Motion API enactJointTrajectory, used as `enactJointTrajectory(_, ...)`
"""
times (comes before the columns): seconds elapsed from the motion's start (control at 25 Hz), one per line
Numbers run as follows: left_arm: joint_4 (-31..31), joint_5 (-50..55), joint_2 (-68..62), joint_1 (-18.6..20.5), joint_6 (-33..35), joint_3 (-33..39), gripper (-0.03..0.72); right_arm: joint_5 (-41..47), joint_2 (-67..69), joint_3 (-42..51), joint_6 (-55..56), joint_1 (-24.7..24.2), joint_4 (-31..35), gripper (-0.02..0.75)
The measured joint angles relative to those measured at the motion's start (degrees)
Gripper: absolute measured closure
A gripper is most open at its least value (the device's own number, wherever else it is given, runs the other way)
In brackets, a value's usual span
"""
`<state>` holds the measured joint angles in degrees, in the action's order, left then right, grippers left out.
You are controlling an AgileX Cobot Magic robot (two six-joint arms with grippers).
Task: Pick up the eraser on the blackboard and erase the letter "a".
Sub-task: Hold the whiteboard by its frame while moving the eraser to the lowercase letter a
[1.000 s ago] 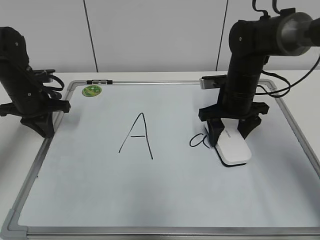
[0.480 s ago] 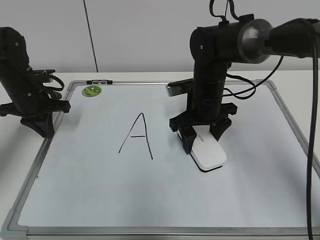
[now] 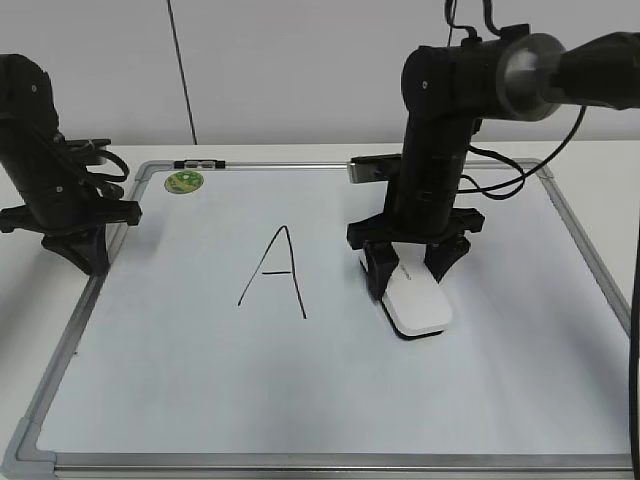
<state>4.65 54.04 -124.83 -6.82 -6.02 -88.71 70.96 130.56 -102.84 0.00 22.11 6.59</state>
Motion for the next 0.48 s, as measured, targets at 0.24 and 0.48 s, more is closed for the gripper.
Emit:
enactJointTrajectory(0.24, 0.0, 0.0, 0.0, 0.0, 0.0, 0.0, 0.66, 0.1, 0.0, 0.0, 0.5, -3.9, 3.2, 0.21)
enactJointTrajectory(0.48, 0.0, 0.0, 0.0, 0.0, 0.0, 0.0, 0.659, 0.1, 0.0, 0.0, 0.5, -4.8, 3.9, 0.21)
